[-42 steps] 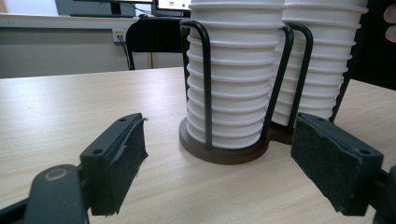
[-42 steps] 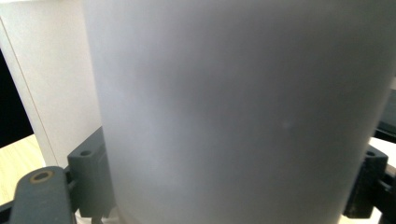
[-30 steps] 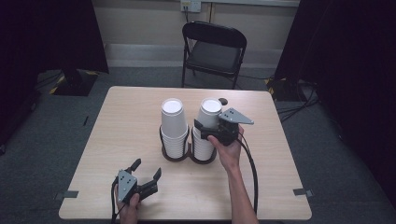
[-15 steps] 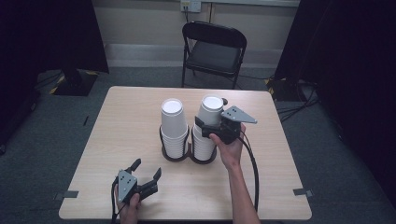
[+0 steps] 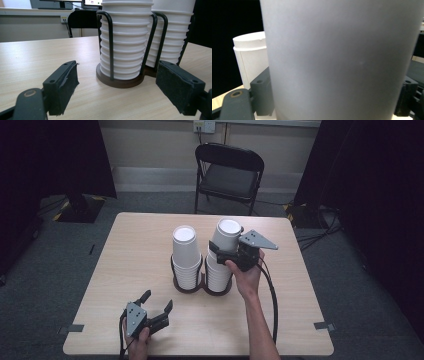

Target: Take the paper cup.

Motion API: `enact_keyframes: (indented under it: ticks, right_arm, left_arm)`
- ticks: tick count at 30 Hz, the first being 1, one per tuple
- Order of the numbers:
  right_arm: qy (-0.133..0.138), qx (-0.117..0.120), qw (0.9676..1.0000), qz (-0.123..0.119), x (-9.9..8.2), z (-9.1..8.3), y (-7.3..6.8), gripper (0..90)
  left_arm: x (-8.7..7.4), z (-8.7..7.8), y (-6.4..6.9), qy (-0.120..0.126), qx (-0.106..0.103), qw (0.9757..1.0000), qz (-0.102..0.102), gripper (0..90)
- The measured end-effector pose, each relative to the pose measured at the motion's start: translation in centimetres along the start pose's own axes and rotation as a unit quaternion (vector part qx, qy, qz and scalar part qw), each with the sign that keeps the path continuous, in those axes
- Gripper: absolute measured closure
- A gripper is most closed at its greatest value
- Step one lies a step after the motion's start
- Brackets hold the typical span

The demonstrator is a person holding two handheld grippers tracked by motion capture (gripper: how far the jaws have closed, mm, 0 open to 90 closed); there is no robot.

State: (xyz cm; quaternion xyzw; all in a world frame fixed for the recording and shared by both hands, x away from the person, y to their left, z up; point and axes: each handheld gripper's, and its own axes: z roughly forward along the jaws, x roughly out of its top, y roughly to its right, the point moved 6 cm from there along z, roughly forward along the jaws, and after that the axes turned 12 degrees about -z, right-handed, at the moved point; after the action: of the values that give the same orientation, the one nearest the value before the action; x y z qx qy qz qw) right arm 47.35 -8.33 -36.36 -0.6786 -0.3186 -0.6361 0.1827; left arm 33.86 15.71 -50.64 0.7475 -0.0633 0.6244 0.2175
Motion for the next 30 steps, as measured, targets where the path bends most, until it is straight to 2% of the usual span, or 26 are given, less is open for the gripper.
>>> enact_keyframes:
  ticks: [17,30]
  right_arm:
    - [0.021,-0.003,0.9997,0.012,1.0,-0.6,0.4,15.2]
    - [0.024,-0.002,0.9997,-0.006,2.5,-1.2,0.2,15.3]
  left_arm:
    - [0.0,0.0,0.0,0.000,0.000,1.0000,0.001,17.7]
    - [0.0,0.0,0.0,0.000,0.000,1.0000,0.003,17.7]
